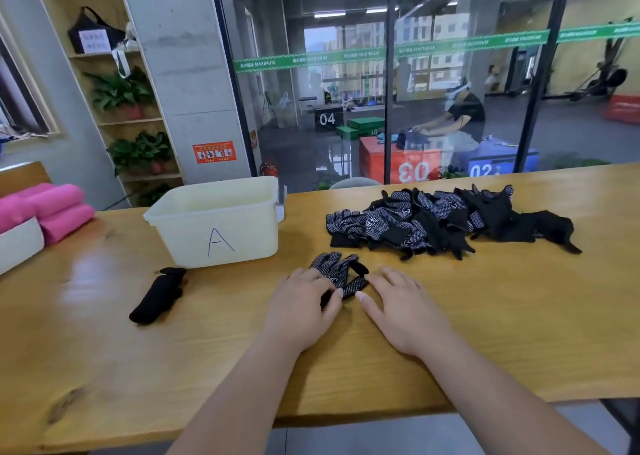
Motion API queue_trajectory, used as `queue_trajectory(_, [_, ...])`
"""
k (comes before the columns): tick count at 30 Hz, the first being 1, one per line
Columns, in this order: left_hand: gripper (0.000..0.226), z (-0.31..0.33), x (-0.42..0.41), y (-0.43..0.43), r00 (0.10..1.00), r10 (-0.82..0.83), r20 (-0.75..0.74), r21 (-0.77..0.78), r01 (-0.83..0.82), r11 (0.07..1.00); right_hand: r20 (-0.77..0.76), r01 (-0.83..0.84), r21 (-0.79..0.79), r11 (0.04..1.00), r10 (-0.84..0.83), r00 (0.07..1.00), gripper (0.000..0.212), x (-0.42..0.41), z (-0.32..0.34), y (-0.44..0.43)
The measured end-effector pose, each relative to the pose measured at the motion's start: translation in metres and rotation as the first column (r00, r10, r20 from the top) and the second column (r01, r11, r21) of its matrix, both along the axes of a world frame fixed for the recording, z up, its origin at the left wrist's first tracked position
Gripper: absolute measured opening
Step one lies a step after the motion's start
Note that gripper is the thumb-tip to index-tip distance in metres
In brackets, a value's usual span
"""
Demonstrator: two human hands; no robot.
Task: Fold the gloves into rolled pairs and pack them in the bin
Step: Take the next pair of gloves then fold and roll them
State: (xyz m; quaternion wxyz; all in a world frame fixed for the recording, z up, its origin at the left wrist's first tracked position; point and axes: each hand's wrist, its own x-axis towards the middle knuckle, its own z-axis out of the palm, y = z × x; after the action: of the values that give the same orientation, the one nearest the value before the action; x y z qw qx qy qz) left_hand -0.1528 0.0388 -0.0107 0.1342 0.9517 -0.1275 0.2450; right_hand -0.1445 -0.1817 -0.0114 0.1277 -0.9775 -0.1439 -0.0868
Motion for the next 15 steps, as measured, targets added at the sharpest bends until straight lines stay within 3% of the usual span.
queue_trajectory(3, [0.038,0.003,-0.003,0.002,0.999,-0.025,0.024,-0.028,0.025,0.999,0.022,-0.011,0.007,1.000,0.011,1.000,0.069,-0.001,0.001,0.000])
queue_trajectory(7, [0.024,0.002,-0.003,0.007,0.994,-0.104,-0.027,-0.195,0.097,0.976,0.021,-0.037,-0.006,0.999,0.037,0.999,0.059,-0.001,0.003,0.000])
queue_trajectory(10, [0.041,0.000,0.000,0.007,0.979,-0.114,-0.167,-0.156,0.088,0.984,-0.022,-0.041,-0.050,0.998,0.040,0.999,0.056,0.009,0.009,0.003])
queue_trajectory(15, [0.049,0.003,0.000,0.006,0.968,-0.107,-0.228,-0.135,0.078,0.988,0.022,0.094,0.035,0.995,-0.095,0.995,0.055,0.036,0.018,0.014])
